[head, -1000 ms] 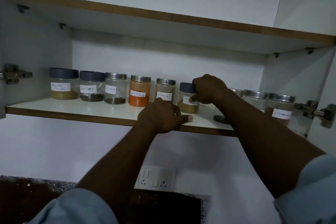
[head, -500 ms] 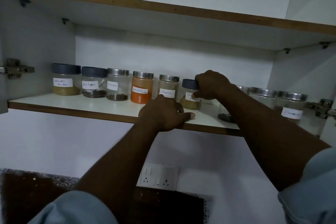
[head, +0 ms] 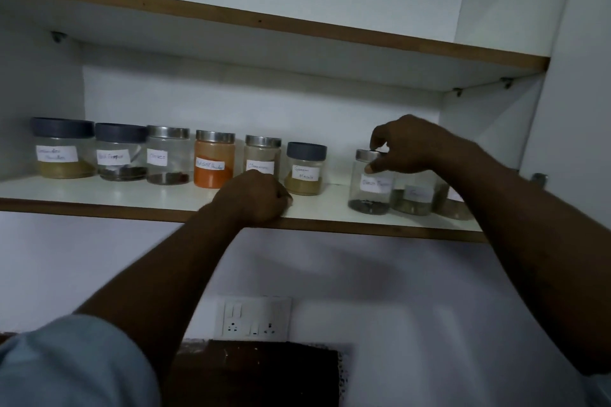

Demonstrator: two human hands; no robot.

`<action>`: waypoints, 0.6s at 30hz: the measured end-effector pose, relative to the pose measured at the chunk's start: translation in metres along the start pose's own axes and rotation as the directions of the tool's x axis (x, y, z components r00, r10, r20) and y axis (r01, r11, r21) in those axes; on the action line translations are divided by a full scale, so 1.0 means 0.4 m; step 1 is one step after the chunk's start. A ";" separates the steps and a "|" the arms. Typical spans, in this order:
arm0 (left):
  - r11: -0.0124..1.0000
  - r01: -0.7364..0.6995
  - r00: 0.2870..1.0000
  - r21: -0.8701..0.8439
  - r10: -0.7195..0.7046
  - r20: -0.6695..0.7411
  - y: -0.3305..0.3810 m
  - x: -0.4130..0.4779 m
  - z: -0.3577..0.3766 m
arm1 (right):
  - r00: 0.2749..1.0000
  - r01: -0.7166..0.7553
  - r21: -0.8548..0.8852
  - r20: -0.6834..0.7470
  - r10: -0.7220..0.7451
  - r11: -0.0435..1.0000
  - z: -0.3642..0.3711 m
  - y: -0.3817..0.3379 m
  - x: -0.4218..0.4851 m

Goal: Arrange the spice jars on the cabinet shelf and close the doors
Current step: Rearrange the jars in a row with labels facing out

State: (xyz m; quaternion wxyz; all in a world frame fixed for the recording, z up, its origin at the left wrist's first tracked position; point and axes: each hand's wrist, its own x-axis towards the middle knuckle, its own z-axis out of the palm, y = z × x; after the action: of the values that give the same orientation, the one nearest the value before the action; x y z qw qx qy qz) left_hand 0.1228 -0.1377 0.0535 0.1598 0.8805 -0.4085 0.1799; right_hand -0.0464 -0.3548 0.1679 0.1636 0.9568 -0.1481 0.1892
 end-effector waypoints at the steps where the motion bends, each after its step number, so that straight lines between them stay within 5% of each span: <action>1: 0.999 -0.021 1.000 0.032 0.020 0.015 0.028 0.007 -0.001 | 1.000 0.008 0.018 0.011 -0.008 1.000 0.014 0.005 -0.009; 7: 0.993 -0.114 0.993 0.032 0.115 -0.025 0.208 0.044 0.058 | 0.993 0.034 0.081 -0.115 -0.024 0.996 0.084 0.015 -0.011; 18: 0.999 -0.038 0.999 -0.020 0.038 0.012 0.200 0.071 0.075 | 0.989 0.009 0.184 -0.144 0.018 0.983 0.142 -0.014 0.062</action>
State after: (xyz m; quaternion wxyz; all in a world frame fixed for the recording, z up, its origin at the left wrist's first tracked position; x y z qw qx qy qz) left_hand 0.0834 -0.2186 0.0504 0.1627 0.8720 -0.4279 0.1733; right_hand -0.0048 -0.3762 0.1268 0.0842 0.9512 -0.1199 0.2715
